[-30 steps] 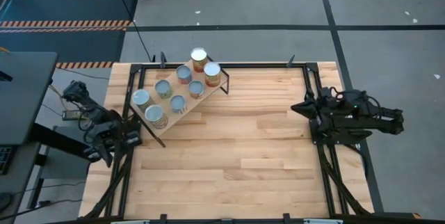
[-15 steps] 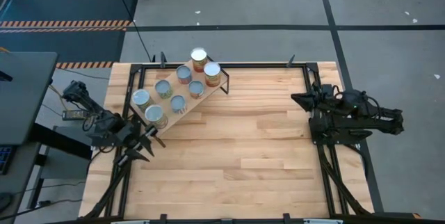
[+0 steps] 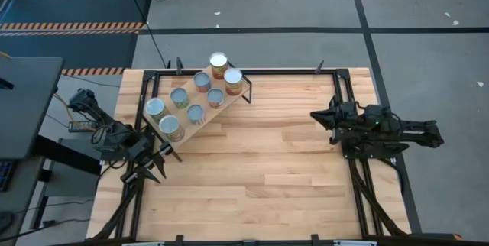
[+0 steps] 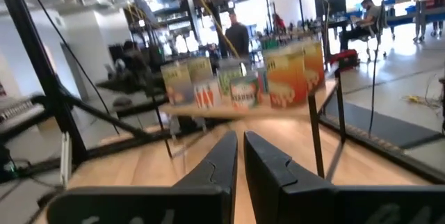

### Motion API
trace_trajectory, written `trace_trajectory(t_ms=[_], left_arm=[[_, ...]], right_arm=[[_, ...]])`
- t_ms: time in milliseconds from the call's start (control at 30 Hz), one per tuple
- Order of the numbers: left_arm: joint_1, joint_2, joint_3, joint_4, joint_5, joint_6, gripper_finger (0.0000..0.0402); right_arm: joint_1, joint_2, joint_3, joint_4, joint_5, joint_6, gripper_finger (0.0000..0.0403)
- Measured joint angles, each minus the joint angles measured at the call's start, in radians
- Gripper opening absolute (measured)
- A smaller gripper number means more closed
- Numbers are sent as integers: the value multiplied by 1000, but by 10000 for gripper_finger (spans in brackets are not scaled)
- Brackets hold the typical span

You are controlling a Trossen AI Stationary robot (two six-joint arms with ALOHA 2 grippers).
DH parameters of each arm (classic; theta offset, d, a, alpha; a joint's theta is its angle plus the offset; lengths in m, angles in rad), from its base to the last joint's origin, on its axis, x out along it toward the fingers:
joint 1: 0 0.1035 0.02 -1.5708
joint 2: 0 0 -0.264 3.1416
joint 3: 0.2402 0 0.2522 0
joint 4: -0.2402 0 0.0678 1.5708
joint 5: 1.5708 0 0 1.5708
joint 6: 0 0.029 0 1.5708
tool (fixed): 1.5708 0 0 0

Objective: Pick and place cans onto a shelf
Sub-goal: Return to Home Position

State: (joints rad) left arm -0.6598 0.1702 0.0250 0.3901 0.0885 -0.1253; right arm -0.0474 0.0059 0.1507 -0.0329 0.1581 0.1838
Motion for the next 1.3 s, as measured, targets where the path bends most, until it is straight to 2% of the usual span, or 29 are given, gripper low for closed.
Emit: trace_trajectory(t_ms=[200,367,600,800,1300], left_arm=[[0,0,0,-63,2,-2,98],[0,0,0,-82,5,-2,98],[0,0,0,-82,99,-3,98],[0,0,0,-82,199,-36,98],[0,0,0,-81,201,-73,98]], right_arm=[[0,0,-73,24,-1,18,34],[0,0,-144,156,-3,89,34],[0,2,-144,260,-79,121,34],[0,2,-144,216,-100,108,34],[0,2,-144,219,-101,109,34]])
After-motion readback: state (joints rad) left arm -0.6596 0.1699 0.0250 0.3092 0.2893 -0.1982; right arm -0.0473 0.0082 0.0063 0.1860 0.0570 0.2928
